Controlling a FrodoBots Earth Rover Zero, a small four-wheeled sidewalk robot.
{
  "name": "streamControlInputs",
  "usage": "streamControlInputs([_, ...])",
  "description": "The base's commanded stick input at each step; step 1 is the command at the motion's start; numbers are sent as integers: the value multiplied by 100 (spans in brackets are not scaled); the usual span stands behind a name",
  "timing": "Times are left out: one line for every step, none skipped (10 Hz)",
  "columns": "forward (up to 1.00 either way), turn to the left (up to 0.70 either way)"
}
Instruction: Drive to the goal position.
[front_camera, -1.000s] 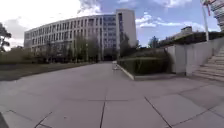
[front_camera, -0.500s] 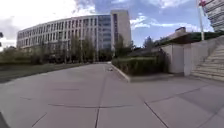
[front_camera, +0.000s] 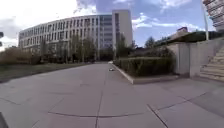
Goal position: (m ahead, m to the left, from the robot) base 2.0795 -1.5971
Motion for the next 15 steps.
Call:
streamControlInputs([45,0])
streamControlInputs([45,0])
streamControlInputs([45,0])
streamControlInputs([45,-10])
streamControlInputs([45,-27])
streamControlInputs([45,-27])
streamControlInputs([45,-27])
streamControlInputs([45,-27])
streamControlInputs([45,-27])
streamControlInputs([45,-27])
streamControlInputs([45,-27])
streamControlInputs([45,-27])
streamControlInputs([45,-18])
streamControlInputs([45,0])
streamControlInputs([45,0])
